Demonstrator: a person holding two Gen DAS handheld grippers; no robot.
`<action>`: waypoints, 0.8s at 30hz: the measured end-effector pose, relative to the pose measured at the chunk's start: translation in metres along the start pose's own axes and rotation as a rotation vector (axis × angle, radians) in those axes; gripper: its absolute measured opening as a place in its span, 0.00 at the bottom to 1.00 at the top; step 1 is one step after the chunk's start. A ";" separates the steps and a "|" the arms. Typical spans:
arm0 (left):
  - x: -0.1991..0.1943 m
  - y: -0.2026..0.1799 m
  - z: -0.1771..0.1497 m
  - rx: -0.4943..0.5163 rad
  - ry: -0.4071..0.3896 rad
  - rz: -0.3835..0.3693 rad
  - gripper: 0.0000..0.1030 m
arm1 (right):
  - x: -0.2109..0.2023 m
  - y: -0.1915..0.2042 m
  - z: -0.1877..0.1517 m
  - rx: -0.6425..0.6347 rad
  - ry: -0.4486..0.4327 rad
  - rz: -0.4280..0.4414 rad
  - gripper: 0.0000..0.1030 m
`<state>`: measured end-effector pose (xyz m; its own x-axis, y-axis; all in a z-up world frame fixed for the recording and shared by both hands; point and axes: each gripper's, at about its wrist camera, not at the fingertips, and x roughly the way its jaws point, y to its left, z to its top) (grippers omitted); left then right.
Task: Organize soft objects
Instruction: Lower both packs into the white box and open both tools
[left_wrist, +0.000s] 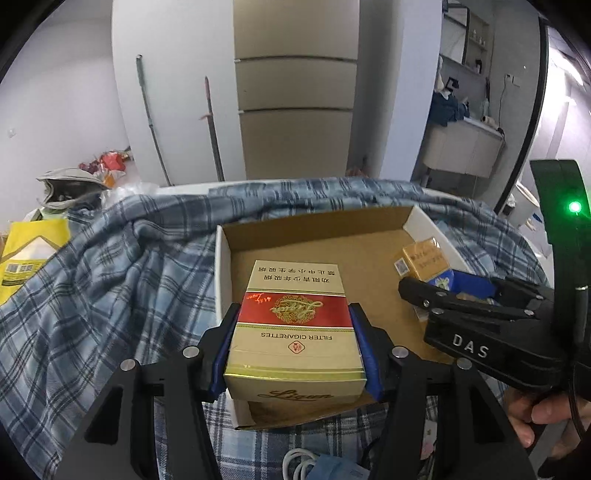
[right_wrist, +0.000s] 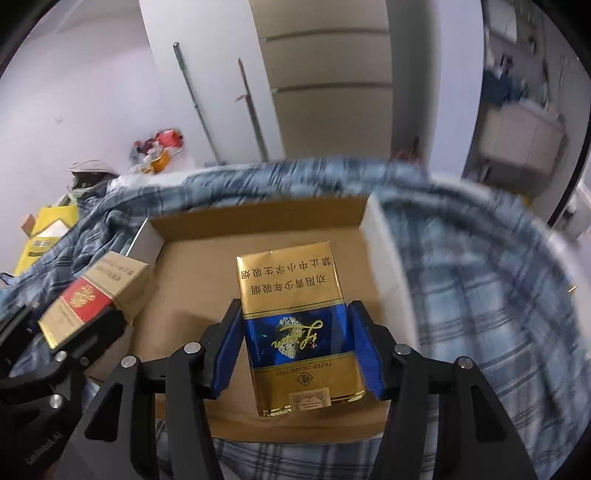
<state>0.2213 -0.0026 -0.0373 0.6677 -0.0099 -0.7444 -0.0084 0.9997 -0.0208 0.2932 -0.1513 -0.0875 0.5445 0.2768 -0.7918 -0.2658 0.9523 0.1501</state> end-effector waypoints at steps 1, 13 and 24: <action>0.002 0.000 -0.001 0.004 0.004 0.003 0.57 | 0.001 0.001 -0.001 -0.010 -0.001 -0.010 0.53; 0.013 0.011 -0.003 -0.034 0.039 0.013 0.78 | 0.013 -0.008 0.000 -0.007 0.031 -0.005 0.59; -0.052 0.018 0.008 -0.070 -0.169 0.006 0.85 | -0.042 -0.007 0.012 0.049 -0.080 -0.014 0.63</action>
<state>0.1928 0.0162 0.0065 0.7827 0.0058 -0.6223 -0.0609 0.9959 -0.0673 0.2818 -0.1679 -0.0481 0.6102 0.2706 -0.7446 -0.2193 0.9608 0.1695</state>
